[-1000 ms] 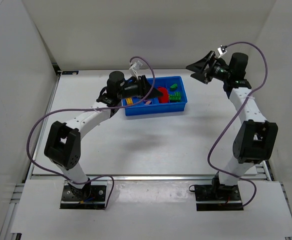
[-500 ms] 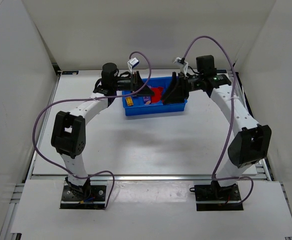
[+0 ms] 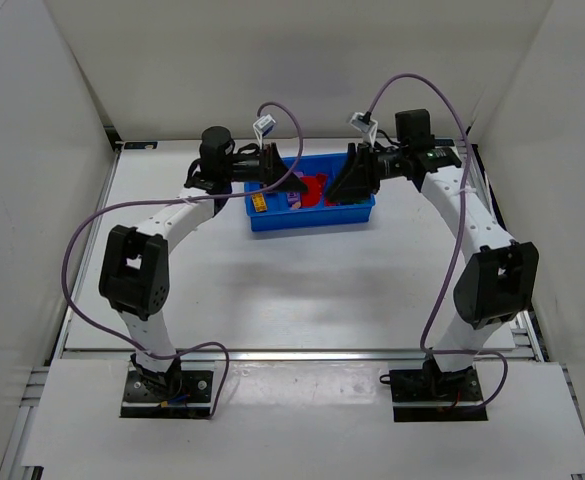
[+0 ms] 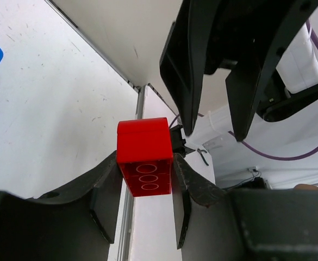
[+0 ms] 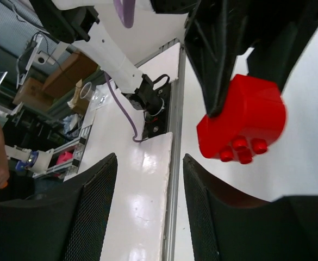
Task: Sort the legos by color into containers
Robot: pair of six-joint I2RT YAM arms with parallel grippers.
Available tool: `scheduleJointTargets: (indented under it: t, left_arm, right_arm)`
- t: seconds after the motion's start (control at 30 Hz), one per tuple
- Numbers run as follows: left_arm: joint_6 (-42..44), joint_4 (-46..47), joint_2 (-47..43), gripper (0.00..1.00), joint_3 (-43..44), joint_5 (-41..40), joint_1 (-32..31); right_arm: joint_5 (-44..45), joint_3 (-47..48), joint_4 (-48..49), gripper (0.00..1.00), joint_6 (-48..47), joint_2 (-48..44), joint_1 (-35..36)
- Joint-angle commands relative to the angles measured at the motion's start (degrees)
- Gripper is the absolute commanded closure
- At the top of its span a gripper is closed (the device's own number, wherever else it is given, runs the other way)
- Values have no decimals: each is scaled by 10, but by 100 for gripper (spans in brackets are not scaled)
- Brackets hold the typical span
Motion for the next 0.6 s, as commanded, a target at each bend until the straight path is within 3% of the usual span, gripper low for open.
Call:
scheduleJointTargets:
  t: [0.0,0.3,0.57]
  left_arm:
    - [24,14,-51,89,-12,-1,5]
    - [33,14,-63,90,2,2,1]
    - [28,14,-57,90,24,2,-11]
  right_arm:
    - [-4,31,30,44,25,-5,-7]
    - [30,26,60,33,72,23,-7]
    - [54,33,98,30,114,47,-6]
